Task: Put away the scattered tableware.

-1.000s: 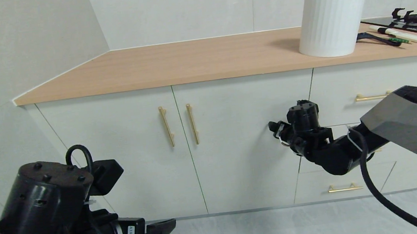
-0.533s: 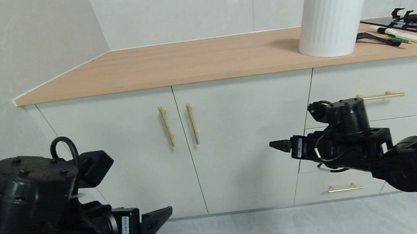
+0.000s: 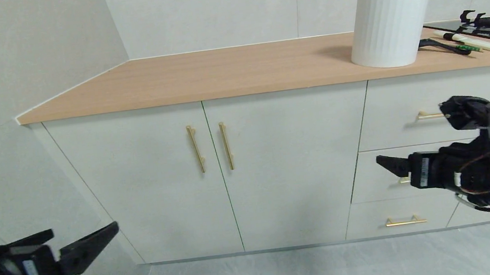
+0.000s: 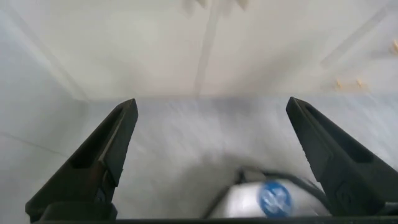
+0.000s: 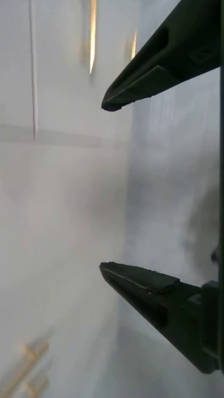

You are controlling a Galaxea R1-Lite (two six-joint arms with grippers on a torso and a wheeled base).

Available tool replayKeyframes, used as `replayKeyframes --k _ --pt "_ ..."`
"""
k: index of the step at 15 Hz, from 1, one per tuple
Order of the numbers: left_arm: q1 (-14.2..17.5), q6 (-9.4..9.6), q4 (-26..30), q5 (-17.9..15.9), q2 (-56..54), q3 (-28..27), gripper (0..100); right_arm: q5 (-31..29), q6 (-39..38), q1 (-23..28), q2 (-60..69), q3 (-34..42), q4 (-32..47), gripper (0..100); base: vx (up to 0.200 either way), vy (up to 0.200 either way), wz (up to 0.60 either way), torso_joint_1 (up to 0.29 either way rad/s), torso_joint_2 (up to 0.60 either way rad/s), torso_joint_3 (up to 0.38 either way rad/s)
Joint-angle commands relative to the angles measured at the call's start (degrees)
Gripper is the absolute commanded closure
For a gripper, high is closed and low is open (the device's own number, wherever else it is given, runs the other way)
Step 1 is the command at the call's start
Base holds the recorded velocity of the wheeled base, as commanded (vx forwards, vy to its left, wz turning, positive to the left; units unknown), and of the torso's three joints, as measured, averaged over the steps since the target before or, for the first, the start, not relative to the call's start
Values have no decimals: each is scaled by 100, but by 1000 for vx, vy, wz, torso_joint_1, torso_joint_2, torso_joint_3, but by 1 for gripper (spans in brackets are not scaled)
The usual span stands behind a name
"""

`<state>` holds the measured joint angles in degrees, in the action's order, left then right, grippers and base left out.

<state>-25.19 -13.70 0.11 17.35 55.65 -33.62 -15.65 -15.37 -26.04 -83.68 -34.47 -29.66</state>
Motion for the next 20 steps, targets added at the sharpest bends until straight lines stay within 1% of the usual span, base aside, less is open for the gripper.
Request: replayKeyframes --k 1,2,4,5,7,8,10,11,12,13,15,16,17,18,20 --pt "690 913 -2 -21 -1698 497 0 -491 219 11 1697 1057 4 0 0 0 0 0 0 0" --pt "893 1124 24 -65 -2164 602 0 -544 359 108 2444 1285 22 0 0 0 0 0 0 0" --pt "954 1159 121 -109 -2814 646 0 -562 799 336 3657 1514 101 0 0 0 0 0 0 0" --pt "1033 1159 253 -91 -3166 646 0 -562 1107 618 4325 1637 224 0 0 0 0 0 0 0" --pt "1385 1168 472 -100 -3693 638 0 -483 1335 1356 5318 1690 760 0 0 0 0 0 0 0" --pt "1473 1168 481 -109 -3913 611 0 -483 1414 1532 5854 1663 1059 0 0 0 0 0 0 0" --pt "1622 1186 481 -109 -4229 629 0 -483 1845 1628 6742 1698 1340 0 0 0 0 0 0 0" --pt "1692 1265 508 -118 -4405 673 0 -483 2100 1646 7199 1698 1525 0 0 0 0 0 0 0" --pt "1763 1397 525 -118 -4625 734 0 -483 2346 1690 7612 1690 1806 0 0 0 0 0 0 0" --pt "1859 1502 525 -126 -4783 743 0 -483 2416 1918 7796 1716 1911 0 0 0 0 0 0 0" --pt "2141 1555 525 -144 -5064 840 0 -447 2399 2384 7937 1786 1911 0 0 0 0 0 0 0" --pt "2299 1625 534 -188 -5213 954 0 -228 2407 2534 8201 1874 1955 0 0 0 0 0 0 0" --pt "2439 1722 534 -346 -5460 1121 0 -87 2416 2595 8368 2059 1990 0 0 0 0 0 0 0" --pt "2492 1748 508 -469 -5565 1297 0 -87 2390 2604 8368 2252 1964 0 0 0 0 0 0 0" --pt "2492 1748 402 -478 -5565 1657 0 71 2109 2604 8368 2850 1973 0 0 0 0 0 0 0"
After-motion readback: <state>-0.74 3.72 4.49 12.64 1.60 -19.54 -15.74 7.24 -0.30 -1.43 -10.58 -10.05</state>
